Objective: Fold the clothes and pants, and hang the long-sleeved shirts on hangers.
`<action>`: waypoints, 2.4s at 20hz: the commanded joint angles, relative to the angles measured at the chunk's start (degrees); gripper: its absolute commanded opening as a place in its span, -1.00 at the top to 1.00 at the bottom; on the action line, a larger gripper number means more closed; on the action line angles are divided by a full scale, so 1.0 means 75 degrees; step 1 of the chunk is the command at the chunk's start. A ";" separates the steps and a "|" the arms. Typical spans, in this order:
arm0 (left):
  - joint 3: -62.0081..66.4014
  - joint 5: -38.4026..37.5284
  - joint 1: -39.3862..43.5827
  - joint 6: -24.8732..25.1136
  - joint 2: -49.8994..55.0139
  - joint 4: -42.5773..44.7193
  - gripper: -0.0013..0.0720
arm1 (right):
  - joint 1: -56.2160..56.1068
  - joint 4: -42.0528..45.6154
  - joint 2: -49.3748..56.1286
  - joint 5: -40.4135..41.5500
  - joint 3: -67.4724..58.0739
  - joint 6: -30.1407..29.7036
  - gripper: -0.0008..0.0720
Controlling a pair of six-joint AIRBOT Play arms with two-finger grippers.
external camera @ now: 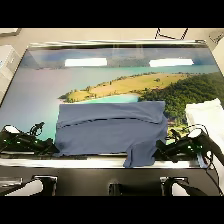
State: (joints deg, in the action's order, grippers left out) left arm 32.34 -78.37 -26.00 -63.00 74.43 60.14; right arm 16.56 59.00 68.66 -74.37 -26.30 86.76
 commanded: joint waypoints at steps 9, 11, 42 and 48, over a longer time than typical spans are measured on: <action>0.2725 0.0341 0.0254 -0.0976 0.0184 -0.1003 0.91 | -0.0009 -0.0210 0.0880 -0.0519 -0.4631 0.0274 0.86; 0.3695 0.0452 0.0612 -0.1113 0.0956 -0.1198 0.91 | -0.0221 -0.0198 0.1784 -0.0344 -0.5724 0.0399 0.86; 0.7950 -0.1894 0.0297 -0.2212 0.2643 -0.1241 -0.88 | 0.0845 -0.1818 0.5327 -0.0848 -0.7067 -0.0542 -1.00; 0.7950 -0.1888 0.1180 -0.2200 0.2608 -0.2649 -0.87 | -0.0195 -0.1941 0.5435 -0.0233 -0.7070 -0.0729 -0.45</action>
State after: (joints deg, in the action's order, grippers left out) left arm 91.90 -92.49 -20.18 -79.77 94.28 45.95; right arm 18.24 44.97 109.03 -79.13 -79.59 81.97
